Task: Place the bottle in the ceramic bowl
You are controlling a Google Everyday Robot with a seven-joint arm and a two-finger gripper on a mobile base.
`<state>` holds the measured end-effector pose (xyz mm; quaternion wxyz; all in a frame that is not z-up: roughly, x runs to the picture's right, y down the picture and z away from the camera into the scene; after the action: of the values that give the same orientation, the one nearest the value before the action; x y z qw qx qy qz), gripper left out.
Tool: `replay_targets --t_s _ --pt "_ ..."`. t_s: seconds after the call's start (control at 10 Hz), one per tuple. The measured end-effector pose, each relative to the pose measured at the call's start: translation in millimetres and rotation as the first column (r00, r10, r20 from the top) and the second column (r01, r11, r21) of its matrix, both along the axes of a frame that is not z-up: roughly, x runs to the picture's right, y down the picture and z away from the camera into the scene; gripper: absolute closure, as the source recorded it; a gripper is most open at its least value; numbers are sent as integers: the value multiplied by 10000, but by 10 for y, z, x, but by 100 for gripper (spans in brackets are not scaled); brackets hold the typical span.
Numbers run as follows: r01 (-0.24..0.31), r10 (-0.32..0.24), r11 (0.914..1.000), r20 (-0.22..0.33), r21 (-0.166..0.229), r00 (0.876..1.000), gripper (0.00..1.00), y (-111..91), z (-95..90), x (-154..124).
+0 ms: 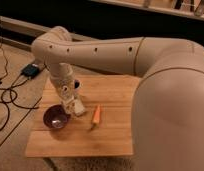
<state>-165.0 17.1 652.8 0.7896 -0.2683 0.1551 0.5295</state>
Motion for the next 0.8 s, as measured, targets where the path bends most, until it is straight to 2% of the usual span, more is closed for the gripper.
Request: replay_targets --t_s 0.4,0.8 --pt "190 -179 9996 602 -186 9980 100 67 34 -311" --pt "339 -287 9976 844 -604 9960 100 212 227 -431"
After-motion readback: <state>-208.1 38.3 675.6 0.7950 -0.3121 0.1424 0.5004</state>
